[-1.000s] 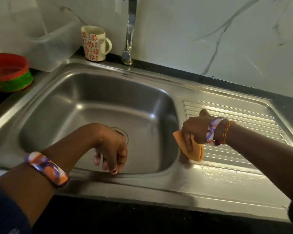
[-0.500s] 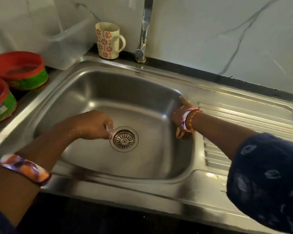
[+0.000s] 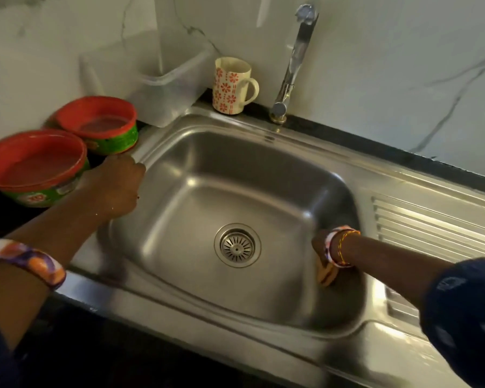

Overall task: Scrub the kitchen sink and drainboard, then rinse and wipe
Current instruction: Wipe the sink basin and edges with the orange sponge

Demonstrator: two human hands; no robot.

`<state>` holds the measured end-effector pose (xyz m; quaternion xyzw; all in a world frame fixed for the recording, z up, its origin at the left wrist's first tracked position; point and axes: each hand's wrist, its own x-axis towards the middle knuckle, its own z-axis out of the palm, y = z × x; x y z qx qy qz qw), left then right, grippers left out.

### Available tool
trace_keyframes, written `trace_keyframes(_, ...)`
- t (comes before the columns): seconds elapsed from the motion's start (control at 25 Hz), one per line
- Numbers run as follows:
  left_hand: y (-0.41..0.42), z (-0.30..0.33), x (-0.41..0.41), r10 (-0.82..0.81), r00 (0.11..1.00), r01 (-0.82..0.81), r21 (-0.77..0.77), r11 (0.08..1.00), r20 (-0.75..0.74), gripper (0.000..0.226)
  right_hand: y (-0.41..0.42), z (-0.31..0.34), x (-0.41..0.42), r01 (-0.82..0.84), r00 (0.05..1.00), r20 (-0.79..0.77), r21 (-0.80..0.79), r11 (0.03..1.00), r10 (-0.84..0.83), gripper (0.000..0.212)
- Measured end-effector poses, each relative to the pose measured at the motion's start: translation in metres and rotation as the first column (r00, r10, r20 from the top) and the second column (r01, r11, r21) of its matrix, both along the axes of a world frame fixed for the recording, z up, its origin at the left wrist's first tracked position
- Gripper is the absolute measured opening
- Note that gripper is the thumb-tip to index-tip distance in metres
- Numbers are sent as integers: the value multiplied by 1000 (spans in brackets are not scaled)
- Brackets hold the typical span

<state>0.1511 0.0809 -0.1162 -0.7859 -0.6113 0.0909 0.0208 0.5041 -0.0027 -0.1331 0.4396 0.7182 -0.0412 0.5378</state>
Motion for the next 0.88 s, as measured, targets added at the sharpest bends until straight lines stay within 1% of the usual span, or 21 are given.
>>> trace_keyframes(0.04,1,0,-1,-21,1000,21,23,1000,-4,34,5,-3,-1,42,999,32,21,999,-43,28)
trace_keyframes(0.08,1,2,-3,-37,999,36,43,998,10,29,6,-11,-2,74,997,-12,2,997,-74,17)
trace_keyframes(0.12,1,3,-4,-54,998,53,64,997,23,27,-3,-18,-10,66,998,12,-60,996,-65,8)
trace_keyframes(0.16,1,5,-5,-73,997,70,77,995,32,25,-12,-31,-19,44,999,23,-114,993,-42,6)
trace_keyframes(0.2,2,7,-7,-86,996,83,81,993,34,25,-18,-53,-24,48,999,-1,-188,981,-49,10)
trace_keyframes(0.28,1,8,-10,-82,996,80,75,994,30,28,-29,-84,-43,88,988,-91,-319,944,-123,27)
trace_keyframes(0.32,1,9,-10,-77,997,74,73,995,30,29,-27,-86,-60,144,970,-141,-333,932,-200,26)
trace_keyframes(0.36,0,10,-10,-70,997,67,74,995,30,30,-21,-85,-82,149,937,-246,-360,921,-248,19)
trace_keyframes(0.4,0,10,-9,-63,998,60,80,995,31,30,-14,-75,-105,185,872,-350,-413,892,-343,14)
trace_keyframes(0.44,0,10,-7,-55,998,53,81,995,19,28,-6,-64,-130,235,770,-431,-494,837,-470,15)
trace_keyframes(0.48,1,10,-5,-51,999,52,80,995,-11,27,3,-53,-153,258,670,-494,-545,798,-554,14)
trace_keyframes(0.52,4,9,-4,-51,997,55,76,996,-58,28,15,-52,-171,264,597,-557,-544,797,-578,13)
trace_keyframes(0.56,6,9,-2,-55,994,63,73,995,-99,29,28,-58,-188,317,509,-606,-527,788,-611,17)
trace_keyframes(0.6,5,10,3,-64,990,74,76,994,-125,30,36,-64,-199,375,384,-651,-538,755,-655,17)
trace_keyframes(0.64,6,10,6,-66,987,78,80,994,-146,32,41,-68,-213,442,252,-666,-566,696,-702,13)
trace_keyframes(0.68,8,10,7,-62,985,77,84,994,-163,33,47,-75,-225,500,97,-667,-609,615,-739,10)
trace_keyframes(0.72,9,11,9,-60,982,77,88,993,-180,34,50,-79,-234,552,-87,-640,-669,498,-763,9)
trace_keyframes(0.76,11,11,10,-57,978,75,85,994,-202,34,56,-82,-237,568,-282,-575,-745,350,-768,8)
trace_keyframes(0.8,12,12,12,-51,975,70,81,994,-217,34,61,-82,-234,542,-432,-506,-807,234,-747,5)
trace_keyframes(0.84,13,13,13,-45,975,63,76,995,-219,33,68,-82,-224,518,-507,-469,-836,180,-723,5)
trace_keyframes(0.88,14,14,15,-42,975,58,70,996,-219,33,75,-81,-206,528,-507,-495,-825,201,-706,10)
